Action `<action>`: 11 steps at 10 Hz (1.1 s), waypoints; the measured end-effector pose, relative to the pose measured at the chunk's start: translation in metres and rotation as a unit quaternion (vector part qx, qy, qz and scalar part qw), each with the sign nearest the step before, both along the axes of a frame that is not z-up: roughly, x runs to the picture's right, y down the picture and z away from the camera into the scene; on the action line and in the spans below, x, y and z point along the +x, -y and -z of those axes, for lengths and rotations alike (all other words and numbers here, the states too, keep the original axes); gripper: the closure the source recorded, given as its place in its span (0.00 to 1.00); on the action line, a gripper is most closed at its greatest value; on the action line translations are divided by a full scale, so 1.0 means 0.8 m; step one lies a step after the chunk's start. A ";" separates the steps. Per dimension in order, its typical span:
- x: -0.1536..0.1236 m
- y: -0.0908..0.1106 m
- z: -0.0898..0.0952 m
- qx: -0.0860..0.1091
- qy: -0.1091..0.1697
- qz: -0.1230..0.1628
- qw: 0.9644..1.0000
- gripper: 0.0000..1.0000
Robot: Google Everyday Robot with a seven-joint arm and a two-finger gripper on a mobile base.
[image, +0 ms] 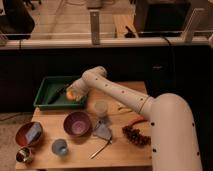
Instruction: Place apple in tray
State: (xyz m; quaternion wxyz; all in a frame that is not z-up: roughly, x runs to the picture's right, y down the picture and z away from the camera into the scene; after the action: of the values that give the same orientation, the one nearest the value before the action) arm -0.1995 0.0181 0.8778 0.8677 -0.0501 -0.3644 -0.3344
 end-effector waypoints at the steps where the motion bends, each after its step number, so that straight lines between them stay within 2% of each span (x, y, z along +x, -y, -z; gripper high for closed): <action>1: 0.000 -0.002 0.000 0.001 0.002 -0.001 1.000 0.35; 3: 0.003 0.003 0.000 0.000 -0.002 -0.001 1.000 0.22; 4: 0.003 0.004 0.001 0.000 -0.004 -0.002 1.000 0.20; 8: 0.004 0.015 0.005 0.007 -0.004 -0.006 1.000 0.20; 11: 0.008 0.023 0.012 0.032 0.014 -0.015 0.999 0.20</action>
State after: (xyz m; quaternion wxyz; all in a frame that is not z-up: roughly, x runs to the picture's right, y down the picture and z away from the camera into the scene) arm -0.1929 -0.0004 0.8678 0.8687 -0.0122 -0.3661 -0.3334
